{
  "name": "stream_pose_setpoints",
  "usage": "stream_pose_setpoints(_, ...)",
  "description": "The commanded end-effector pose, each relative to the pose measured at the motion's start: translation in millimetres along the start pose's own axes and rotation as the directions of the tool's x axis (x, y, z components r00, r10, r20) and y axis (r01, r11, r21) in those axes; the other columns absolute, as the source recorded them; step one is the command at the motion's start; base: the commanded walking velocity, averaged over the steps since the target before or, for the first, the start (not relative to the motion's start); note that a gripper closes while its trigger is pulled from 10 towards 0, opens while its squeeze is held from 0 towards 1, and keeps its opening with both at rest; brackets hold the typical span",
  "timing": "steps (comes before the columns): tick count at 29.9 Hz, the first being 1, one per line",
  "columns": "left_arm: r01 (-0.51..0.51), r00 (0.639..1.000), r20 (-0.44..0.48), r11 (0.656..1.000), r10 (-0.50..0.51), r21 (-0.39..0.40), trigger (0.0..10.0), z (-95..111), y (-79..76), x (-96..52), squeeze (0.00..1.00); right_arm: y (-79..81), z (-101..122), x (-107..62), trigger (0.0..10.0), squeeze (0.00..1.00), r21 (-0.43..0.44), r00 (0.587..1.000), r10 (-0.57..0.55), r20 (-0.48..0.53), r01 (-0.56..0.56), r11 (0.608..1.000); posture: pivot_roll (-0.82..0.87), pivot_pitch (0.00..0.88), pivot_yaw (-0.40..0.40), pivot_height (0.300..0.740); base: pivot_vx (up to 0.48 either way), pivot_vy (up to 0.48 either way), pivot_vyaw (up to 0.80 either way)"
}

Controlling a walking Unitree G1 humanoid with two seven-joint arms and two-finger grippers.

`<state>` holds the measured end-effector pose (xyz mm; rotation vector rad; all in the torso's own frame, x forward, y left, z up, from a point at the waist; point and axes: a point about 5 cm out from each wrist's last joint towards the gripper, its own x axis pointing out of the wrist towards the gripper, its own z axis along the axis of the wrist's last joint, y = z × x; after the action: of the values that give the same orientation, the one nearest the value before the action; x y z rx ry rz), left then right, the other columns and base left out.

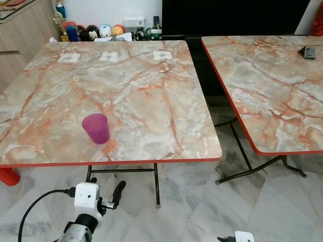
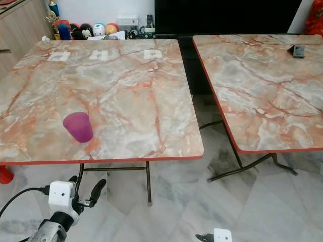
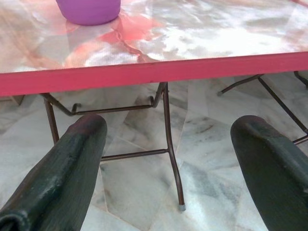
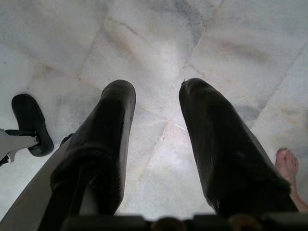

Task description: Setting the table

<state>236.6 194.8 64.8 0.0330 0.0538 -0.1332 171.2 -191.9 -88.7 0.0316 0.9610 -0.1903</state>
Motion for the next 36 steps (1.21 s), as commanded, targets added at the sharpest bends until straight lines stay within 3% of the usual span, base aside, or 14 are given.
stream_pose_setpoints(1,0.006,1.0,-0.004,1.0,-0.006,-0.003,10.0,1,-1.4,0.2,1.0,0.3,-6,-0.8,10.0,0.0,-0.001,1.0,-0.002,-0.024,0.002,1.0,0.05,0.134,-0.014,0.74,0.0,0.0,0.0)
stream_pose_setpoints(21,0.003,0.999,0.043,1.0,-0.004,0.024,10.0,15,-2.3,2.5,1.0,4.0,-5,-0.8,10.0,0.0,-0.008,1.0,0.005,-0.021,-0.005,1.0,0.05,0.133,-0.014,0.74,0.0,0.0,0.0)
stream_pose_setpoints(22,-0.015,0.998,0.054,0.998,0.012,0.057,10.0,16,-0.9,1.4,0.0,4.2,-5,-0.9,10.0,0.0,-0.011,1.0,0.006,-0.02,-0.006,1.0,0.05,0.133,-0.014,0.74,0.0,0.0,0.0)
stream_pose_setpoints(24,-0.035,0.997,0.07,0.995,0.029,0.088,10.0,18,0.6,0.3,0.0,4.3,-5,-0.8,10.0,0.0,-0.014,1.0,0.007,-0.019,-0.007,1.0,0.05,0.134,-0.013,0.74,0.0,0.0,0.0)
stream_pose_setpoints(27,-0.117,0.98,0.175,0.987,0.096,0.111,10.0,35,7.8,-4.6,0.0,3.3,-4,-0.7,10.0,0.0,-0.017,1.0,0.005,-0.016,-0.005,1.0,0.06,0.134,-0.015,0.74,0.0,0.0,0.0)
stream_pose_setpoints(36,-0.071,0.988,0.148,0.992,0.055,0.108,10.0,32,1.5,1.5,0.0,1.7,-4,-0.7,10.0,0.0,-0.017,1.0,0.003,-0.016,-0.003,1.0,0.05,0.131,-0.014,0.74,0.0,0.0,0.0)
